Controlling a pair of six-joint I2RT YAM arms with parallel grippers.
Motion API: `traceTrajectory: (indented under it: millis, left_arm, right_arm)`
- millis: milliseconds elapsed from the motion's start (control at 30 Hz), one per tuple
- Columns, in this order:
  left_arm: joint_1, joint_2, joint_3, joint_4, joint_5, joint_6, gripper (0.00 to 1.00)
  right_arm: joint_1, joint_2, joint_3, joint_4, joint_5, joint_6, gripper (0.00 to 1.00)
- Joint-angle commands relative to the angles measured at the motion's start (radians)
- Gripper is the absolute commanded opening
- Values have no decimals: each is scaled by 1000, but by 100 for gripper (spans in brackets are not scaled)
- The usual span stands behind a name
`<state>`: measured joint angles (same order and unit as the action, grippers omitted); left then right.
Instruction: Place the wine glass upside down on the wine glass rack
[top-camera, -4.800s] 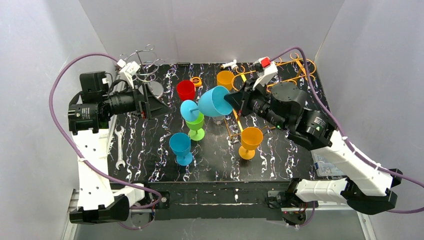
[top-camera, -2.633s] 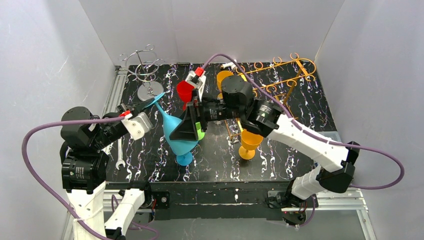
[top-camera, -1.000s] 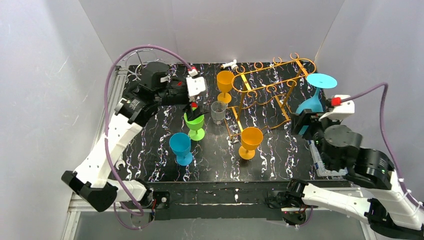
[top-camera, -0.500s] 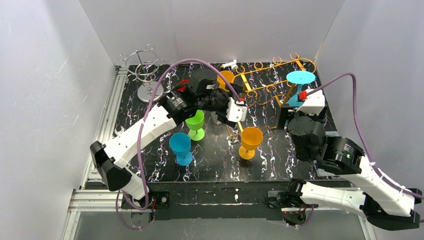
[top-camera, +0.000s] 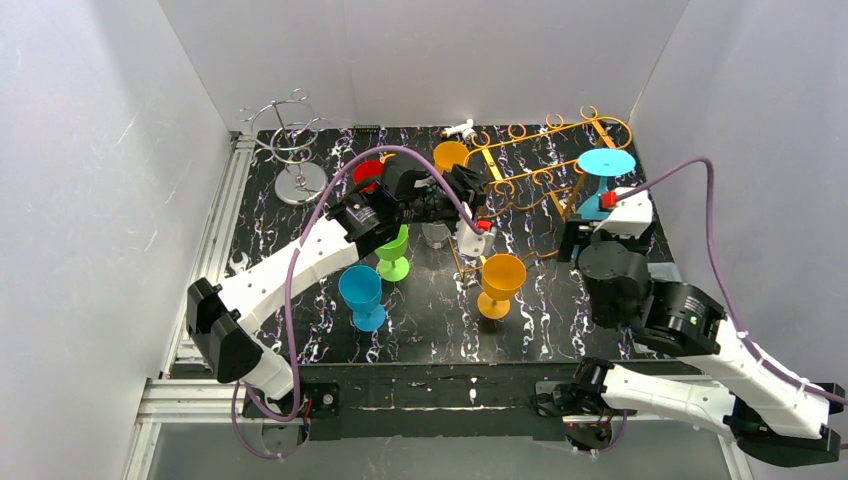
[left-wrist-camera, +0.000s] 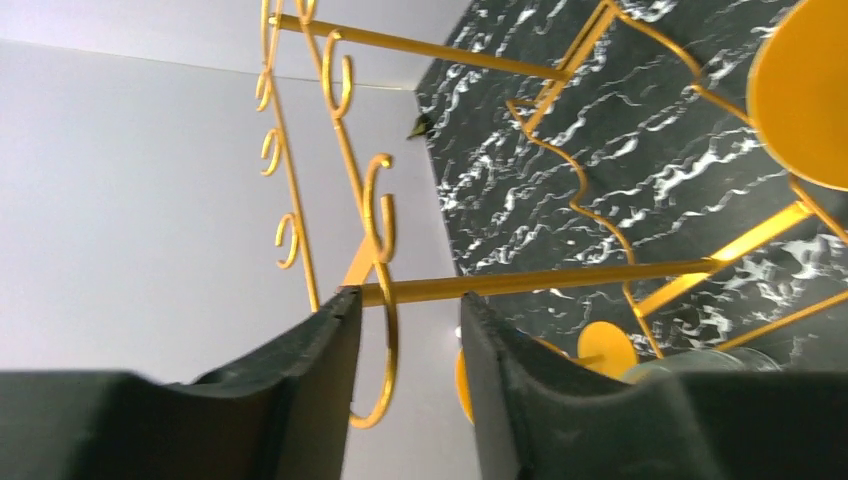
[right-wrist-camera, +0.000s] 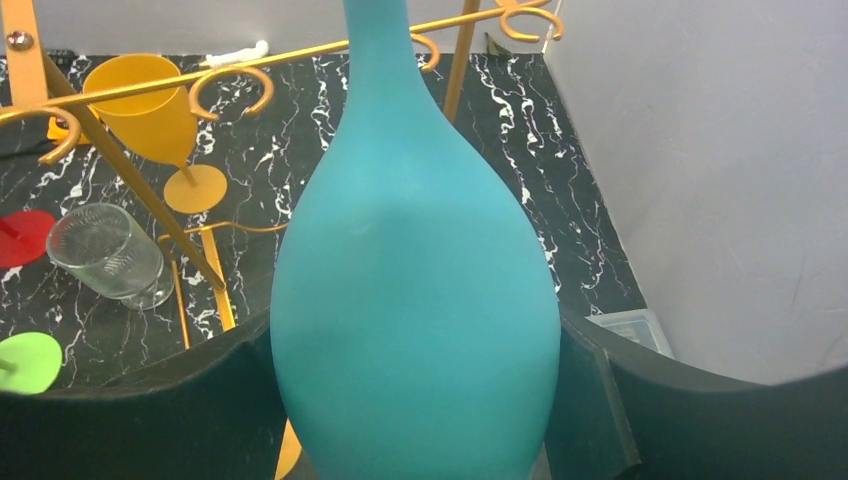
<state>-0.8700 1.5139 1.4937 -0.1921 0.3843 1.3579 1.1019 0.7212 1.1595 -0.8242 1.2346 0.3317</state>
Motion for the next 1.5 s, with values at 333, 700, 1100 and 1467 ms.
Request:
traceTrajectory:
  millis: [333,700,1100,1467]
  left_arm:
    - [31,-41,-104,255,-106,110,12]
    - [73,-106,-170,252,-41,187,10]
    - [74,-184,-195,235,-67,100,70]
    - [74,-315,-196,53,-121,-148,87]
  right_arm:
    - [5,44,-63,172,23,-72,47]
    - [2,8,-181,193,5,-38,47]
    - [-37,53,-266,383,-92,-100,45]
    - [-231,127,-324,605,-447,-121,42]
